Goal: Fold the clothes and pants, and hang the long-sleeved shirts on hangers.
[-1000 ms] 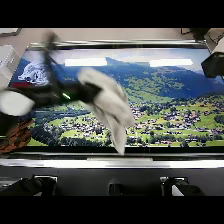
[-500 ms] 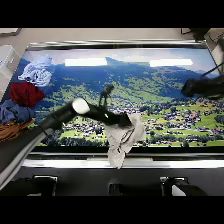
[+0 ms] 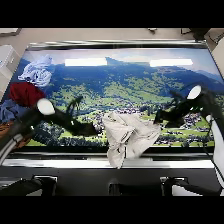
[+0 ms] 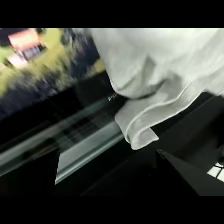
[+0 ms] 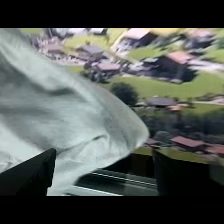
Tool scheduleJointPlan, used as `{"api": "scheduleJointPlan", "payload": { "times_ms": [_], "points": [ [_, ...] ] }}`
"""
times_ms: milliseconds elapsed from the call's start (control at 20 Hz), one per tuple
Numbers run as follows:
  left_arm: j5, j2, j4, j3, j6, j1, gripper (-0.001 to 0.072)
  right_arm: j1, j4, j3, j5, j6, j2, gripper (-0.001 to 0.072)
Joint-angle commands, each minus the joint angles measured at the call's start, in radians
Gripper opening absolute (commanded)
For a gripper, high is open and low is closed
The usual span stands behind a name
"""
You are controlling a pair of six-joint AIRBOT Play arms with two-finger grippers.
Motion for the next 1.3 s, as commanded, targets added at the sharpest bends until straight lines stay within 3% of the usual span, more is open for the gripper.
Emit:
{"api": "scheduleJointPlan", "payload": {
  "times_ms": [0,200,450,600,650,700,750,850,900,1050,1100,1250],
  "points": [
    [0.204,0.043,-0.168,-0.233,0.027,-0.157,0.0709,0.001,0.102,-0.106,-0.039,-0.055,-0.024,0.0669],
    [0.399,-0.003,-0.213,-0.245,0.015,-0.365,0.0708,0.001,0.084,-0.106,-0.06,-0.053,-0.024,0.0671],
    [0.541,-0.079,-0.294,-0.245,0.016,-0.424,0.0679,0.001,0.082,-0.118,-0.133,-0.042,-0.026,0.0671],
    [0.593,-0.09,-0.294,-0.245,0.015,-0.423,0.0304,0.001,0.092,-0.171,-0.19,-0.042,-0.028,0.0663],
    [0.603,-0.09,-0.294,-0.245,0.015,-0.423,0.018,0.001,0.1,-0.187,-0.211,-0.043,-0.028,0.0525],
    [0.605,-0.089,-0.294,-0.245,0.016,-0.422,0.0037,0.001,0.099,-0.189,-0.217,-0.043,-0.027,0.0278],
    [0.603,-0.086,-0.293,-0.241,0.029,-0.418,0.0023,0.001,0.107,-0.183,-0.216,-0.041,-0.026,0.0053],
    [0.599,-0.051,-0.237,-0.208,0.071,-0.386,0.002,0.001,0.104,-0.117,-0.189,-0.049,0.0,0.0043],
    [0.58,-0.012,-0.126,-0.169,0.054,-0.35,0.0019,0.001,0.083,-0.055,-0.187,-0.051,0.026,0.0043],
    [0.384,0.134,0.367,0.037,-0.159,-0.16,0.0019,0.001,-0.013,0.256,-0.232,-0.051,0.132,0.0043],
    [0.318,0.184,0.484,0.132,-0.181,-0.085,0.002,0.001,-0.046,0.388,-0.261,-0.051,0.173,0.0044],
    [0.297,0.324,0.576,0.45,-0.184,0.124,0.002,0.001,-0.139,0.694,-0.314,-0.05,0.294,0.0045]
  ]
}}
